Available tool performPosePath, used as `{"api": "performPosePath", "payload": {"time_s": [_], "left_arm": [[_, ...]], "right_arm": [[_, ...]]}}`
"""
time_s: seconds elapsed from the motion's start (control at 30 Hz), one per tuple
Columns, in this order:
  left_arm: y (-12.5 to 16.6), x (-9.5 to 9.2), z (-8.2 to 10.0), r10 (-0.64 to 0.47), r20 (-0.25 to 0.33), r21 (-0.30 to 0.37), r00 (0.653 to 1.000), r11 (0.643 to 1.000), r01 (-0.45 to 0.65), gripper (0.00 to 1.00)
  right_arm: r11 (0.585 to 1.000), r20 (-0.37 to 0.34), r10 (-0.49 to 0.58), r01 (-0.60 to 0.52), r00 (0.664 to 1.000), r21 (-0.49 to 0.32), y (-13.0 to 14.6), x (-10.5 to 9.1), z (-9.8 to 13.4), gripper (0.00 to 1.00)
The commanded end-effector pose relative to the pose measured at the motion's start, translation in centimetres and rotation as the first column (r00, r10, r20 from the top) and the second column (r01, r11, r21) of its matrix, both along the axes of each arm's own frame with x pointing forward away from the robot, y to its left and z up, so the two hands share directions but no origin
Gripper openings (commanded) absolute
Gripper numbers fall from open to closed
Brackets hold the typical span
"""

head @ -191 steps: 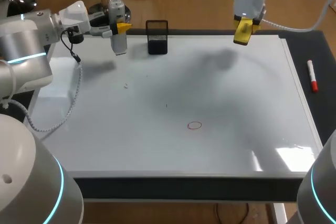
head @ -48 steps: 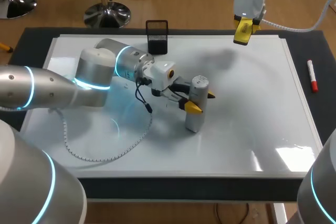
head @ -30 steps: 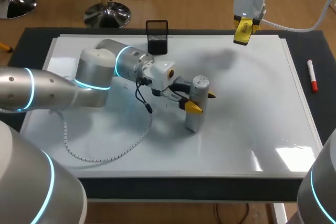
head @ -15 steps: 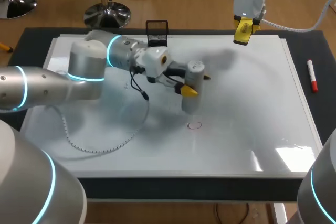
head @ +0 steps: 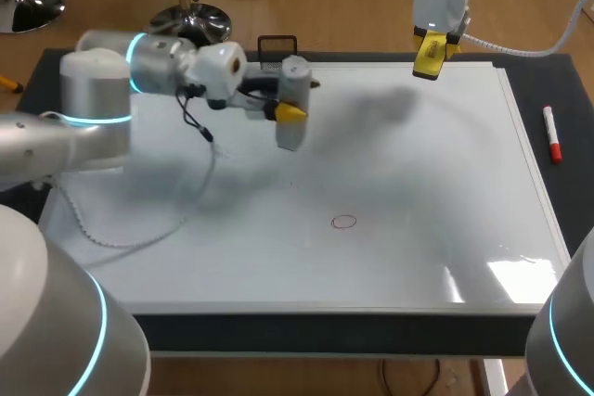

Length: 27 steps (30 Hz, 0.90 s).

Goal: Pick up the inspection probe, press it on each red-marked spot on the whiteboard one by one, put down the probe, pick up the eraser, and wipe off all the red marks.

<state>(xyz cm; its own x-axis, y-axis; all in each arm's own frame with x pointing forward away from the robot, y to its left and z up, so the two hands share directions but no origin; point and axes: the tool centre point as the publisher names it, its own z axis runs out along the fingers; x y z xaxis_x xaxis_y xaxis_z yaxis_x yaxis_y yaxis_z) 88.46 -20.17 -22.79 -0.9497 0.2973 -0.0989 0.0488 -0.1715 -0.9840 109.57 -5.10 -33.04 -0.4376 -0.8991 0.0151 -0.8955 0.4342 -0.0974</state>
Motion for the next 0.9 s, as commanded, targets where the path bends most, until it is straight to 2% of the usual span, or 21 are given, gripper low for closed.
{"api": "performPosePath", "payload": {"time_s": [0.03, 0.23, 0.47, 0.67, 0.9], "left_arm": [[2.7, 0.5, 1.5, 0.116, 0.02, 0.044, 0.993, 0.992, -0.117, 0.0], [6.3, 3.4, 2.0, 0.24, 0.024, 0.036, 0.971, 0.97, -0.24, 0.0], [10.1, 5.9, 2.2, 0.35, 0.023, 0.041, 0.936, 0.935, -0.351, 0.0], [12.9, 7.3, 1.6, 0.43, 0.001, 0.043, 0.903, 0.902, -0.43, 0.0], [14.9, 8.3, 0.5, 0.485, -0.039, 0.031, 0.874, 0.875, -0.484, 0.0]], "right_arm": [[1.0, -0.002, 0.002, -0.002, 1.0, -0.005, 0.0, 0.1, 0.1, 0.0], [1.0, -0.002, 0.002, -0.002, 1.0, -0.005, 0.0, 0.1, 0.1, 0.0], [1.0, -0.002, 0.002, -0.002, 1.0, -0.005, 0.0, 0.1, 0.1, 0.0], [1.0, -0.002, 0.002, -0.002, 1.0, -0.005, 0.0, 0.1, 0.1, 0.0], [1.0, -0.002, 0.002, -0.002, 1.0, -0.005, 0.0, 0.1, 0.1, 0.0]]}}
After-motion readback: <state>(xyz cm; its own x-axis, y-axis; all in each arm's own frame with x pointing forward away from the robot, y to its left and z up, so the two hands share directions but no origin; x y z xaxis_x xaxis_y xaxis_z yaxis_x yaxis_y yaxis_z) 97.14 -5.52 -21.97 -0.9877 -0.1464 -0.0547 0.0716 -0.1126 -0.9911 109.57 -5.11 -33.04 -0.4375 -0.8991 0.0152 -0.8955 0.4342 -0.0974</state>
